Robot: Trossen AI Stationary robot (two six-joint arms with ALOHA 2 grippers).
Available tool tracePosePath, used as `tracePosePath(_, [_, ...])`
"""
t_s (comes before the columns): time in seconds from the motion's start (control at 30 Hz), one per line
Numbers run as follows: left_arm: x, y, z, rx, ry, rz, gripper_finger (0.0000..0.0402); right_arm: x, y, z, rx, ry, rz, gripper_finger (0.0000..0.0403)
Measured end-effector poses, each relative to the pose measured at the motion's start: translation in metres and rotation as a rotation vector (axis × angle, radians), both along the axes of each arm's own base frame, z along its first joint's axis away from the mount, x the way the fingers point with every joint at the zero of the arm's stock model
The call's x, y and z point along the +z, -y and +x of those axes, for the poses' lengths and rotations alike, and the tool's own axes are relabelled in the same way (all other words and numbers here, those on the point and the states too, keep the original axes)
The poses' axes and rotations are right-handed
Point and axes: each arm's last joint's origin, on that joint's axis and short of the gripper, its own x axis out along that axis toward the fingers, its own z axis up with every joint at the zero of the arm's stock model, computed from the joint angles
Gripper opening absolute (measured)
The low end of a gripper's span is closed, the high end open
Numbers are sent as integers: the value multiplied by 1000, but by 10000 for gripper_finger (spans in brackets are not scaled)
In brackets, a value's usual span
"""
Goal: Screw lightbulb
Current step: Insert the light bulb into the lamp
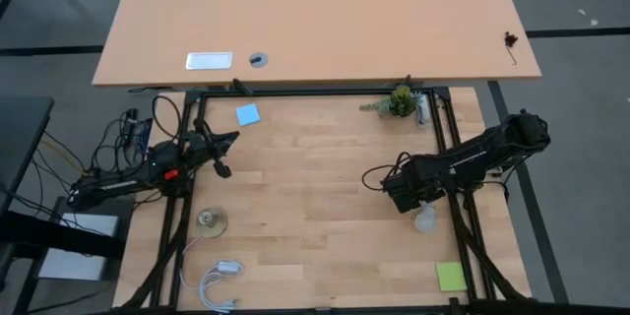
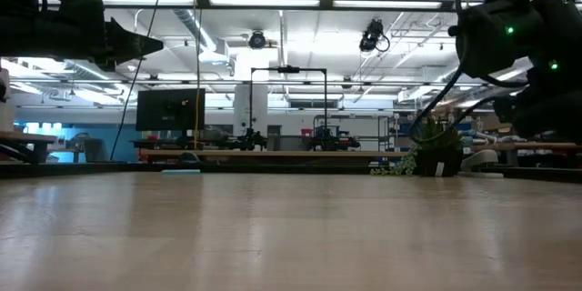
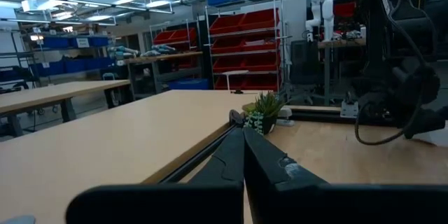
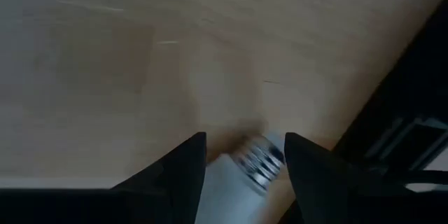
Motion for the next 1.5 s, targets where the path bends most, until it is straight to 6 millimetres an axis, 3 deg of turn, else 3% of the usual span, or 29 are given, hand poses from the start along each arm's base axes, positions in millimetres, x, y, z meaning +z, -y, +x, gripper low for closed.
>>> tracePosePath(0.3, [0,0,0,-1,0,0,1,-12,-8,7,22,43,37,208])
tracePosePath(0.4, [0,0,0,0,0,0,1,-7,-8,14,70,83,24,209])
tracePosePath(0.57, [0,0,0,-1,1,0,1,18,-10,31,179,174,6,209])
tracePosePath(0.73, [0,0,0,0,0,0,1,56,-15,46,359,201,33,205])
tracePosePath(0.93, [0,0,0,-1,0,0,1,91,-40,41,631,173,148,173])
tracePosePath(1.1, [0,0,0,0,0,0,1,88,-65,27,718,139,267,127])
tracePosePath(1.37, [0,0,0,0,0,0,1,78,-89,6,747,65,274,13])
tracePosePath(1.5, [0,0,0,-1,0,0,1,65,-98,0,743,79,263,15])
